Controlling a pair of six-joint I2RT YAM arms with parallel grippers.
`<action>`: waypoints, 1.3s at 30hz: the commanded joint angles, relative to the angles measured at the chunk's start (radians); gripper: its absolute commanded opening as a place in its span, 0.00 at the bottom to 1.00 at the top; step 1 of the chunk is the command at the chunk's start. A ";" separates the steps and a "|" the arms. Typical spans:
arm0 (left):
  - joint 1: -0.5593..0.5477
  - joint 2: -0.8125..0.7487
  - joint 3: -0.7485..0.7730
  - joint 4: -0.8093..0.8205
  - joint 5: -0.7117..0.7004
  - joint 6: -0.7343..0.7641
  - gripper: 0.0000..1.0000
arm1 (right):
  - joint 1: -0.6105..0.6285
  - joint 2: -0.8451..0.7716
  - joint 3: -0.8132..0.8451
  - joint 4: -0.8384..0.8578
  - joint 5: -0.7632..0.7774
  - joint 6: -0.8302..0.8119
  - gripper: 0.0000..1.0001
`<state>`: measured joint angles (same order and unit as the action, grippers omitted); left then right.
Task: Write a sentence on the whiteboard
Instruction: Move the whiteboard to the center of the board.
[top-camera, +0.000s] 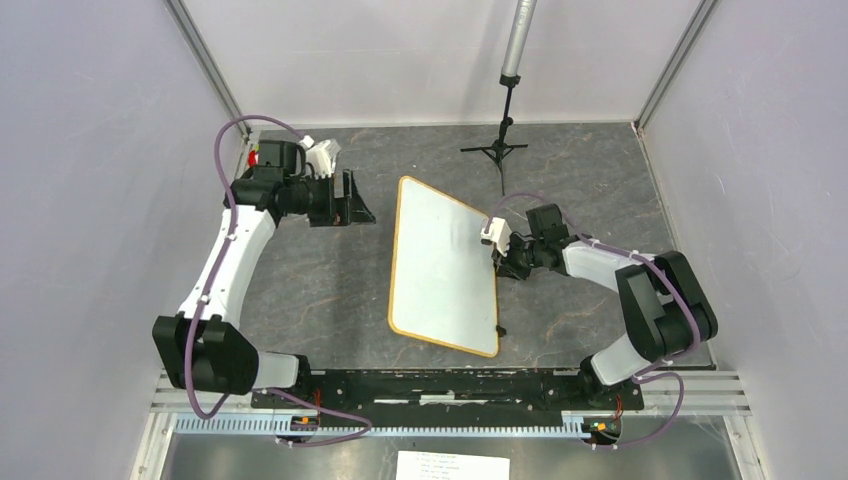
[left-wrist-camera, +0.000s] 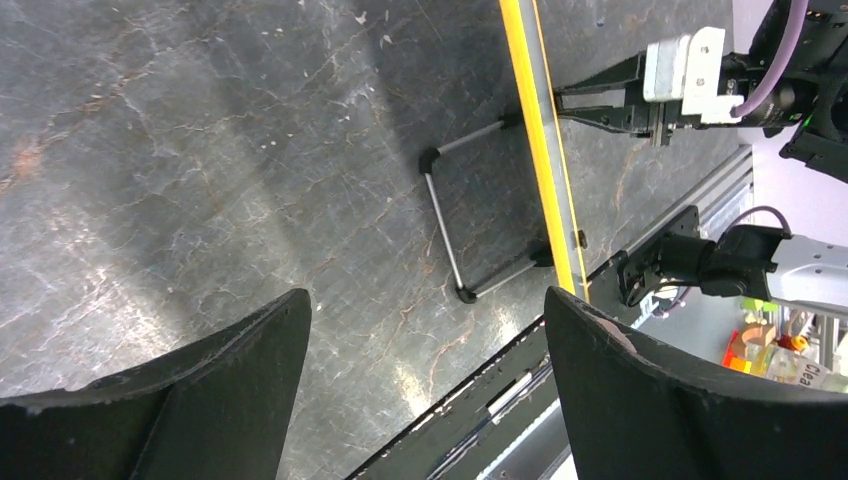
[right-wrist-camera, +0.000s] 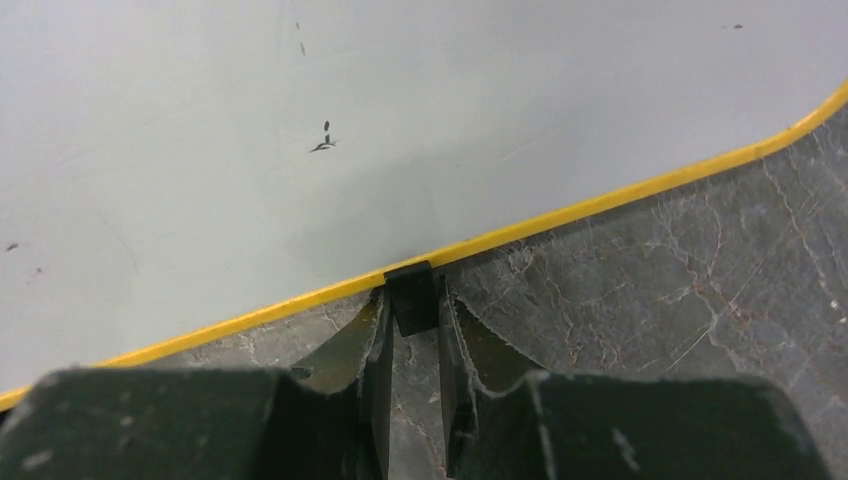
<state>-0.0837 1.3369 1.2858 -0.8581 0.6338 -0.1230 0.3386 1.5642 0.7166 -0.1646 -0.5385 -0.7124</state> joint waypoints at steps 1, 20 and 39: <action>-0.045 0.042 0.036 0.020 0.024 -0.055 0.91 | 0.016 0.003 -0.086 0.058 0.052 0.204 0.00; -0.207 0.134 0.084 0.021 0.079 -0.067 0.61 | 0.064 -0.035 -0.163 0.115 0.065 0.243 0.00; -0.225 0.210 0.170 -0.203 0.027 0.135 0.02 | 0.146 -0.035 -0.114 -0.019 0.064 0.220 0.00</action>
<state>-0.3042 1.5288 1.4014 -0.9897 0.6849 -0.1268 0.4492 1.4906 0.6109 -0.0212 -0.4606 -0.4953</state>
